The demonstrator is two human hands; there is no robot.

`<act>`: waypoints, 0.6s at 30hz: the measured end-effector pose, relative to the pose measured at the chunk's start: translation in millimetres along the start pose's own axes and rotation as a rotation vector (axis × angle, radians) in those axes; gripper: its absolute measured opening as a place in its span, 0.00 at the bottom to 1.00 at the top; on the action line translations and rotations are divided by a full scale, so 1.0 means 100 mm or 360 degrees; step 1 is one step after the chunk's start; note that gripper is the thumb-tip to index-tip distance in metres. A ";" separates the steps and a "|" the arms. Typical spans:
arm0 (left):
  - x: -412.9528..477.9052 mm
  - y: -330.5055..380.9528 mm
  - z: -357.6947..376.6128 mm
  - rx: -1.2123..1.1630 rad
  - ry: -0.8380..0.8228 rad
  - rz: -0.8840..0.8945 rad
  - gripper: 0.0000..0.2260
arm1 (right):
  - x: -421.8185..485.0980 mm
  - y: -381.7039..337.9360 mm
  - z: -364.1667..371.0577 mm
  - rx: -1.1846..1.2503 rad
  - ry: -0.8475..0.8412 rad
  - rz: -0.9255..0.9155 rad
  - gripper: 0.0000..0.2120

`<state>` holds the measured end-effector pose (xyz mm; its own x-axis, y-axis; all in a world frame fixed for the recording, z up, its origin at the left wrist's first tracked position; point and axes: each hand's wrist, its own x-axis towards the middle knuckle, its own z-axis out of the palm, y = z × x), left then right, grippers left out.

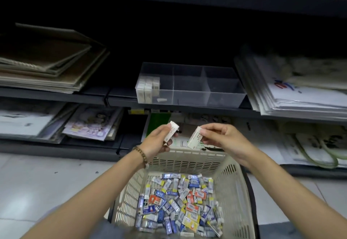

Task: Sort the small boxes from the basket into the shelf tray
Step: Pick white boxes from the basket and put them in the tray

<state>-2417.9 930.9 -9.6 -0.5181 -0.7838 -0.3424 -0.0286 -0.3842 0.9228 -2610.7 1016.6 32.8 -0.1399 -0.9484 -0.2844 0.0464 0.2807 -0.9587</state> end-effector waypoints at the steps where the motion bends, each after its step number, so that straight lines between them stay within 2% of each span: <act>1: -0.01 0.00 0.02 -0.0007 -0.0024 -0.0020 0.11 | -0.01 0.00 0.01 0.0011 0.0007 -0.0006 0.08; 7: -0.05 -0.04 0.23 0.0274 -0.0043 0.0011 0.10 | -0.03 0.01 0.13 0.0064 0.0009 0.0001 0.05; 12: -0.11 -0.04 0.35 0.0592 -0.0130 0.0176 0.13 | -0.04 0.07 0.23 0.0095 0.0094 0.0003 0.05; 18: -0.13 0.01 0.27 0.0637 -0.0416 0.0190 0.14 | -0.03 0.08 0.24 0.0191 0.0145 -0.0005 0.06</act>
<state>-2434.8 953.5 0.9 -0.7335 -0.6427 -0.2213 -0.2552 -0.0413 0.9660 -2585.8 1018.2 25.9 -0.2293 -0.9304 -0.2861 0.1631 0.2530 -0.9536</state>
